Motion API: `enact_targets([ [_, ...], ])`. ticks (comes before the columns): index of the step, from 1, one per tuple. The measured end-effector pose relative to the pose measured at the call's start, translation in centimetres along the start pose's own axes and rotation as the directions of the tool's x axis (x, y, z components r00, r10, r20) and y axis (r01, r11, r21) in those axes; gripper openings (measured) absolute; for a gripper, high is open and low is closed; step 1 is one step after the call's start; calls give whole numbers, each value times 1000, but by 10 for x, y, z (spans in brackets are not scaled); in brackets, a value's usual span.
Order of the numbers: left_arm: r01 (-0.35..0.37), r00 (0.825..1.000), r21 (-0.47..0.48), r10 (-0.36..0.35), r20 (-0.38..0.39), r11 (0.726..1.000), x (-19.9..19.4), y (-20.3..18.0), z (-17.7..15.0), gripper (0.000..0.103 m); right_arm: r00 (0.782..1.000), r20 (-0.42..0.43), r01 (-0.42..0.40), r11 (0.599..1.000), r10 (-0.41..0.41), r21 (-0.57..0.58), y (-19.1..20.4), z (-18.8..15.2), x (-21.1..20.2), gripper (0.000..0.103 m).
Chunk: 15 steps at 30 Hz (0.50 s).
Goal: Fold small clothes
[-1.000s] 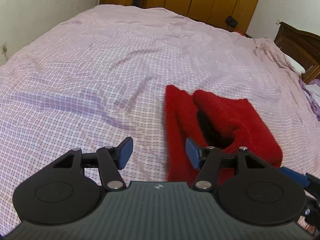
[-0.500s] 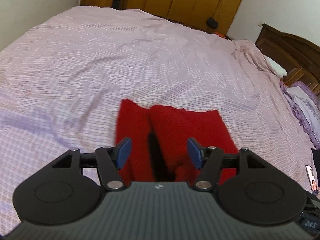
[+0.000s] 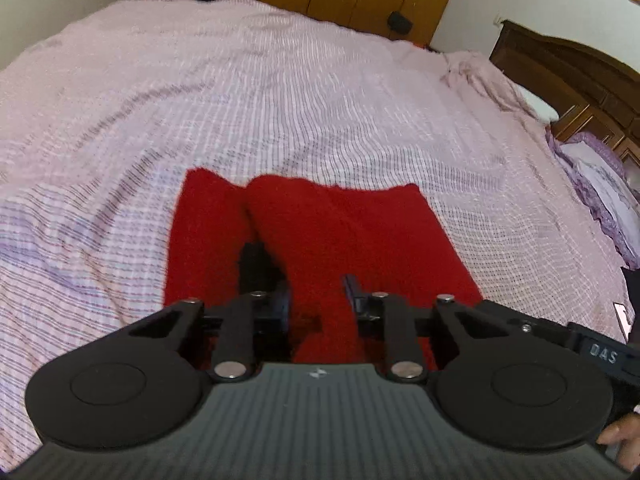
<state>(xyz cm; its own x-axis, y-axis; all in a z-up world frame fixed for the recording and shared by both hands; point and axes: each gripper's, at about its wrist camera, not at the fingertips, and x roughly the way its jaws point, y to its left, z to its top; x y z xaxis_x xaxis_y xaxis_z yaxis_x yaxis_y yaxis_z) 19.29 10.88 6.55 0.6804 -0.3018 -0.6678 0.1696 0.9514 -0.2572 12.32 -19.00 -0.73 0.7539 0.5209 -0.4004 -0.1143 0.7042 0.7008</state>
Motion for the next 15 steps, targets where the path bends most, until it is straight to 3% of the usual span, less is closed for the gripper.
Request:
enact_targets([
  [6, -73, 992, -9, 74, 101, 997, -35, 21, -8, 26, 998, -19, -57, 987, 55, -147, 44, -2, 10, 61],
  [10, -117, 991, -79, 122, 63, 990, -28, 53, -16, 29, 999, -50, -33, 962, 20, -272, 76, -11, 27, 61],
  [14, -139, 988, -122, 146, 53, 983, -18, 69, -26, 68, 998, -44, 22, 947, -38, -319, 83, -20, 38, 62],
  [15, -133, 989, -125, 141, 53, 983, -17, 72, -27, 74, 999, -40, 23, 951, -37, -309, 80, -19, 36, 62],
])
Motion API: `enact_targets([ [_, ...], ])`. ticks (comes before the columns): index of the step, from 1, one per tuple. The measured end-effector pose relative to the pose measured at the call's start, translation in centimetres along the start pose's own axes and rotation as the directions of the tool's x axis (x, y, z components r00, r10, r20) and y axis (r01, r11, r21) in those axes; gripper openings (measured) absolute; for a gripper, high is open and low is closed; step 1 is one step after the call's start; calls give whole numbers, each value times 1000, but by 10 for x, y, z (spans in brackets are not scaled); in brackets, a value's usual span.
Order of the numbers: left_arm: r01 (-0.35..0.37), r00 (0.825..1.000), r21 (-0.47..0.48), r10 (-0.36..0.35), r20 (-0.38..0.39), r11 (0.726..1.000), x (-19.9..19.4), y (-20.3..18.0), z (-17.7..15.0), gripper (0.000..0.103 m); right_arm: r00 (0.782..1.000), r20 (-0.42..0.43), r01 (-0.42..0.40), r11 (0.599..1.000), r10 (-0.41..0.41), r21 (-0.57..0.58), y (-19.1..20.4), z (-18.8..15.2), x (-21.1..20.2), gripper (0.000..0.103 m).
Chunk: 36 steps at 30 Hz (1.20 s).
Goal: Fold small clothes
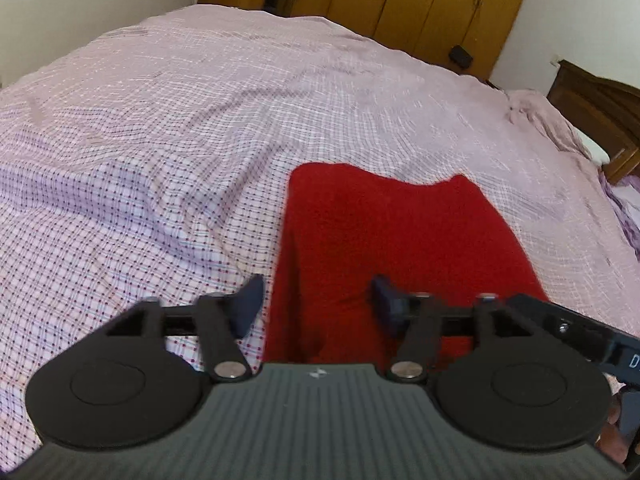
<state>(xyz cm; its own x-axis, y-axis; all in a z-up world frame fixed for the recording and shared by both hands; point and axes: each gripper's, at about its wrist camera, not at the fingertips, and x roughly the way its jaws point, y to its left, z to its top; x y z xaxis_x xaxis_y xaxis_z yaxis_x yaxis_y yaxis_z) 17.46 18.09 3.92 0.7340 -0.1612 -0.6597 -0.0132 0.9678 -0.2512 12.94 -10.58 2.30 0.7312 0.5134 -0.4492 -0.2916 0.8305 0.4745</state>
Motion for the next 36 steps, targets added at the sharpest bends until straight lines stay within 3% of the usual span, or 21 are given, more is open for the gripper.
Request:
enact_targets([
  [2, 23, 1000, -15, -23, -20, 1000, 6, 3, -1, 82, 1000, 11, -4, 999, 4, 32, -10, 1, -6, 70],
  [4, 49, 998, -42, -50, -34, 998, 11, 6, -3, 84, 1000, 23, 0, 996, -2, 91, -24, 0, -17, 85],
  [5, 61, 997, -56, -63, -40, 997, 14, 7, -3, 85, 1000, 30, -5, 993, 1, 120, -32, -1, -22, 87],
  [10, 155, 983, -136, -167, -81, 979, 27, 16, -5, 88, 995, -1, -98, 949, 103, 299, -77, -11, -21, 92],
  [11, 177, 977, -143, -191, -95, 974, 30, 16, -5, 88, 991, -12, -123, 937, 134, 328, -83, -12, -15, 97],
  [14, 210, 968, -130, -225, -108, 969, 36, 15, -3, 88, 963, -52, -220, 885, 264, 409, -97, -13, 12, 98],
  [16, 251, 956, -147, -269, -118, 957, 42, 18, -2, 86, 959, -62, -228, 882, 277, 412, -94, -14, 26, 99],
  [19, 331, 923, -214, -363, -131, 919, 54, 26, -5, 80, 961, -76, -222, 905, 266, 362, -81, -14, 35, 96],
  [23, 376, 902, -273, -417, -112, 886, 53, 29, -7, 76, 951, -44, -266, 879, 307, 395, -78, -5, 23, 74],
  [29, 423, 880, -247, -460, -116, 872, 14, -9, -15, 76, 932, -8, -327, 853, 361, 407, -79, 12, -30, 72],
  [36, 480, 846, -204, -512, -150, 853, -32, -70, -58, 74, 935, -53, -292, 844, 352, 449, -106, 0, -116, 72],
])
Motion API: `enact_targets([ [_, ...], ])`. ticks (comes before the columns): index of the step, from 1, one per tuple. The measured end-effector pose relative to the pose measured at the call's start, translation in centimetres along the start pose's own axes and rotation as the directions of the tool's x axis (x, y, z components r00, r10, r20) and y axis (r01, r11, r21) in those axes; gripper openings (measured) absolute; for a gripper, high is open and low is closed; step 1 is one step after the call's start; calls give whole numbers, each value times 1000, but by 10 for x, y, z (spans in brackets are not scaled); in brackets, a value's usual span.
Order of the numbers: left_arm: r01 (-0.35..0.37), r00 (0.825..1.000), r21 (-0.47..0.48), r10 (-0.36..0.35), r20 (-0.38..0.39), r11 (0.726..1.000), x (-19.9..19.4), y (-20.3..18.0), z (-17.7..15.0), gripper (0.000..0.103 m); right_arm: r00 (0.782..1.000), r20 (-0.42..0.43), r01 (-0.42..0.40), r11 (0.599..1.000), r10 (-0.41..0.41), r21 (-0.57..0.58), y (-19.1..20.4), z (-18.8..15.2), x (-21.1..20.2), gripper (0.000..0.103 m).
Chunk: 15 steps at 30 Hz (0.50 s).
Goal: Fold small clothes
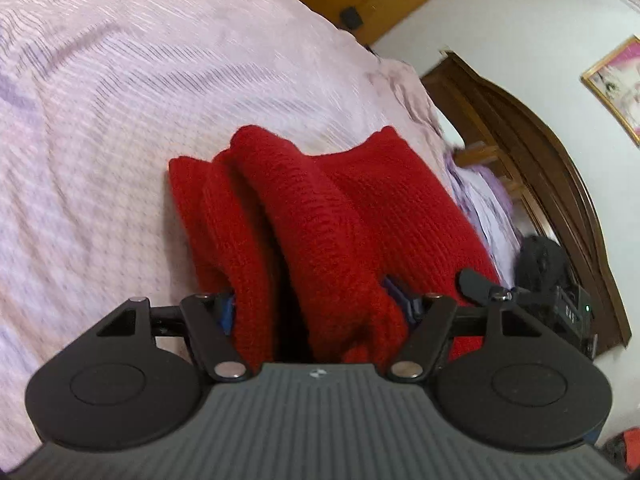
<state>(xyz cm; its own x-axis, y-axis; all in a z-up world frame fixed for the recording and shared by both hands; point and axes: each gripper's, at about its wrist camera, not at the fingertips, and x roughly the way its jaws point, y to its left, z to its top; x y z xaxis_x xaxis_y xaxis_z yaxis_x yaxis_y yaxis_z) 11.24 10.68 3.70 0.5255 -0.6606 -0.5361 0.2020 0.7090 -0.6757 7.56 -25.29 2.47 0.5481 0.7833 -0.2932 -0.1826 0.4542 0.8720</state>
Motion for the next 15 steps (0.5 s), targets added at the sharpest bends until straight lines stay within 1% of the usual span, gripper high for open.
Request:
enact_targets([
  [3, 7, 999, 3, -7, -41, 1000, 9, -13, -24, 73, 999, 0, 44, 999, -44, 7, -4, -10, -27, 72],
  [5, -16, 998, 10, 17, -67, 1000, 12, -20, -38, 73, 996, -8, 84, 996, -84, -8, -8, -18, -36, 71],
  [6, -46, 997, 31, 48, -67, 998, 13, -24, -44, 73, 993, -14, 118, 993, -118, -14, -11, -21, -38, 71],
  [7, -99, 993, 70, 103, -58, 993, 15, -29, -49, 73, 986, -16, 164, 986, -165, -24, -14, -24, -37, 71],
  [8, -136, 989, 98, 141, -51, 986, 15, -32, -53, 73, 979, -13, 205, 978, -205, -36, -16, -27, -36, 72],
  [11, -223, 973, 162, 231, -29, 961, 19, -39, -59, 74, 955, -1, 295, 952, -296, -86, -19, -38, -24, 75],
  [12, -235, 970, 172, 242, -22, 957, 21, -38, -58, 74, 952, 11, 304, 946, -305, -109, -17, -40, -23, 75],
  [14, -247, 967, 187, 253, -7, 951, 18, -39, -60, 74, 949, 23, 315, 942, -314, -120, -12, -42, -25, 76],
  [15, -250, 967, 192, 255, -4, 949, 18, -39, -60, 74, 945, 24, 326, 936, -326, -130, -8, -48, -27, 76],
])
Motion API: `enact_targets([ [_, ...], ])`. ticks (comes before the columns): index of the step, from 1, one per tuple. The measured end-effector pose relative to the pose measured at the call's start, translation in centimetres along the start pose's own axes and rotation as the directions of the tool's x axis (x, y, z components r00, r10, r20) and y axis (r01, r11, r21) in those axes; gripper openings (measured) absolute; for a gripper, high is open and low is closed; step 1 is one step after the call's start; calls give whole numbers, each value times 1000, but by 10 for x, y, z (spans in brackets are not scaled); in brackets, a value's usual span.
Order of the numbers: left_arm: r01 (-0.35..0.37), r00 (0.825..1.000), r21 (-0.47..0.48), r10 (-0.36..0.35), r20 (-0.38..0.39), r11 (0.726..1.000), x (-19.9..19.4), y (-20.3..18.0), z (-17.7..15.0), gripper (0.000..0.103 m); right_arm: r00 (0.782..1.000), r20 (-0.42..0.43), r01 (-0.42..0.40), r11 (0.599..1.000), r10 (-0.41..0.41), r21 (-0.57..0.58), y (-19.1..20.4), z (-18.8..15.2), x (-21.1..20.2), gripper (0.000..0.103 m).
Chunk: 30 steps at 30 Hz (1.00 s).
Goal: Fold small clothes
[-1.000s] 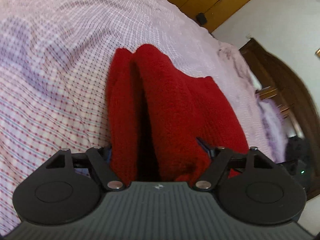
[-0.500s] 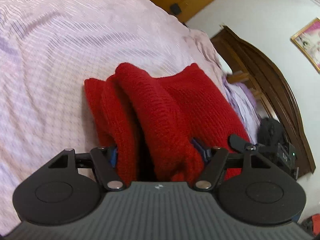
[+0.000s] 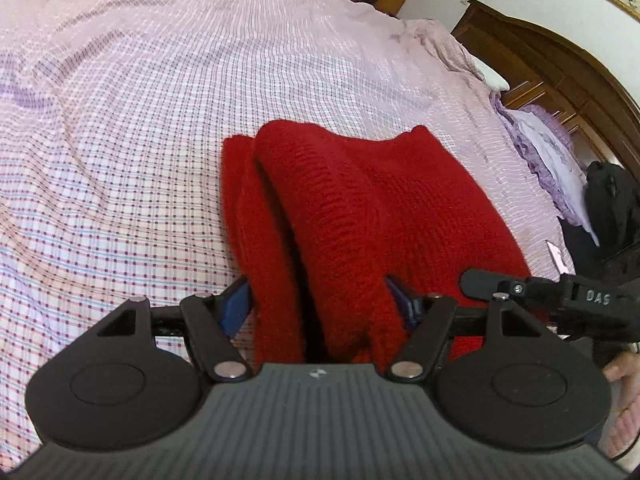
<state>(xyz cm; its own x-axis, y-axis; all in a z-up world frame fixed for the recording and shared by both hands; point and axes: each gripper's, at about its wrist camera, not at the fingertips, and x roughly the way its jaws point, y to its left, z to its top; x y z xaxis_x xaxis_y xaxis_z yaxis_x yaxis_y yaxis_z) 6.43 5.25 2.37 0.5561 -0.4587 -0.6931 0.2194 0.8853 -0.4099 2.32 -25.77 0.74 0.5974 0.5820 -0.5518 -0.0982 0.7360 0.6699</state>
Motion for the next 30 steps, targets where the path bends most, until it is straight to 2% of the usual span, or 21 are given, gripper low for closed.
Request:
enact_targets([
  [5, -4, 1000, -10, 4, -12, 1000, 0, 1, 2, 75, 995, 46, 96, 988, -91, -123, 25, -1, -22, 76],
  [9, -44, 999, 31, 44, -18, 999, -6, -3, 8, 75, 990, 91, 127, 972, -111, -196, 32, -2, -33, 72],
  [14, -109, 993, 109, 112, -23, 988, -4, -13, 7, 76, 988, 48, 156, 966, -149, -208, 24, -11, -11, 72],
  [18, -116, 992, 98, 120, -35, 988, 7, -3, 5, 84, 985, 41, 172, 966, -167, -194, 18, -19, 5, 74],
  [21, -108, 993, 69, 111, -36, 992, 13, 8, 6, 85, 987, 44, 157, 974, -151, -161, 14, -22, 8, 77],
  [25, -129, 991, 56, 130, -21, 990, 3, 1, 8, 85, 985, 82, 164, 968, -151, -188, 19, -25, 2, 78],
  [28, -148, 989, 45, 148, 12, 988, -14, -6, 8, 84, 982, 129, 159, 974, -139, -164, 24, -24, -13, 80],
  [30, -169, 985, 56, 167, 35, 984, -27, -14, 4, 84, 975, 160, 186, 966, -157, -182, 31, -27, -25, 80],
])
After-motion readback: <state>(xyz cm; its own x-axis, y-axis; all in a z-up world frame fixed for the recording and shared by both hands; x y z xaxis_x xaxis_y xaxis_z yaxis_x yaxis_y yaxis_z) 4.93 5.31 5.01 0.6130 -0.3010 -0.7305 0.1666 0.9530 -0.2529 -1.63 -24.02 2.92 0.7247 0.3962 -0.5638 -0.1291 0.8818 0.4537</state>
